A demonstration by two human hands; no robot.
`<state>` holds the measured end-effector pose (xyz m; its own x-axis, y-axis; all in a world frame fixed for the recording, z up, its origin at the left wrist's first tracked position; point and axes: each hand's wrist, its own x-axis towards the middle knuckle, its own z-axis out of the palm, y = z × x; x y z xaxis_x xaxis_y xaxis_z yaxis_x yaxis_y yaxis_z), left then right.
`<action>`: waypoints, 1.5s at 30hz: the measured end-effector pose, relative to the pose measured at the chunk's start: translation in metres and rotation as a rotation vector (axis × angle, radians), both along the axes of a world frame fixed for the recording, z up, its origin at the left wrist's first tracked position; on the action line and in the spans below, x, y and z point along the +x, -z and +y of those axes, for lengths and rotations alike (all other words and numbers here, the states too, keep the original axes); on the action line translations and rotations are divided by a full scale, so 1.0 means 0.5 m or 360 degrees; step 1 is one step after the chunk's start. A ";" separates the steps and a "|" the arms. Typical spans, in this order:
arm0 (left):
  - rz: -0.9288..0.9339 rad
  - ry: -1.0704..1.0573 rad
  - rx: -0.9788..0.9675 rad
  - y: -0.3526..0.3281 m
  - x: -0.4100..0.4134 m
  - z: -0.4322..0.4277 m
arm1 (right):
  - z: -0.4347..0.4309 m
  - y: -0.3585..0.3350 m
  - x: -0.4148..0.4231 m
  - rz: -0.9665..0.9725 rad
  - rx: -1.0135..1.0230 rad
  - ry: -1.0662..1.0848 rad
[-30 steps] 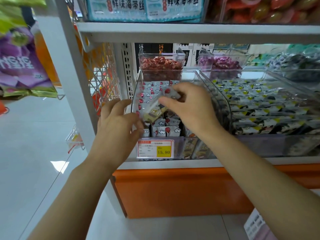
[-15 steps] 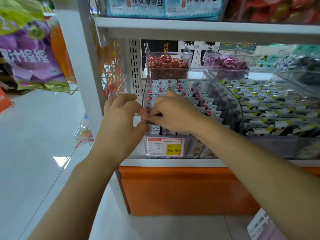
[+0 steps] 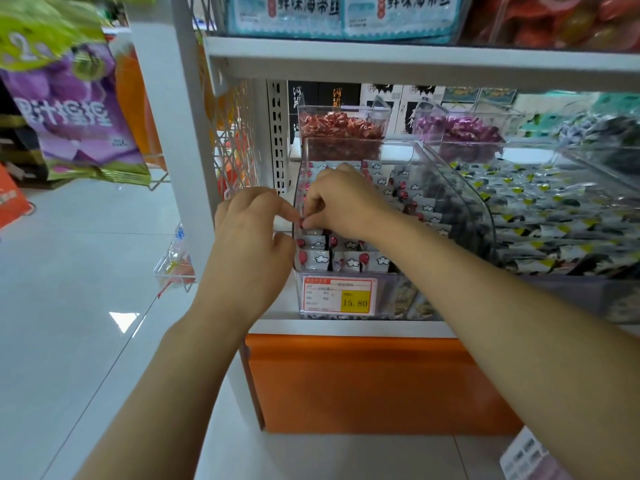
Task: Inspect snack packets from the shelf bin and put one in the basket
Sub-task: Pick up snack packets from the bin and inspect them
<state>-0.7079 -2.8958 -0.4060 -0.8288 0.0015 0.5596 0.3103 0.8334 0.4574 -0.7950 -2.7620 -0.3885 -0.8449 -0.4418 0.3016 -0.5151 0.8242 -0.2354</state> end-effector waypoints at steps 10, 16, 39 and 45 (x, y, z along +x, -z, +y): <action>0.0116 0.0069 0.0057 -0.003 0.009 0.017 | 0.092 -0.033 0.123 0.0222 -0.1528 0.0194; 0.0075 0.0152 0.0092 0.000 0.012 0.038 | 0.144 0.008 0.178 -0.0402 -0.2333 0.0148; -0.0551 0.0589 0.1384 -0.024 0.031 0.058 | 0.181 0.023 0.181 -0.1015 -0.2895 0.0111; -0.0468 0.0635 0.1293 -0.018 0.034 0.067 | 0.180 0.030 0.182 -0.0615 -0.2611 0.0207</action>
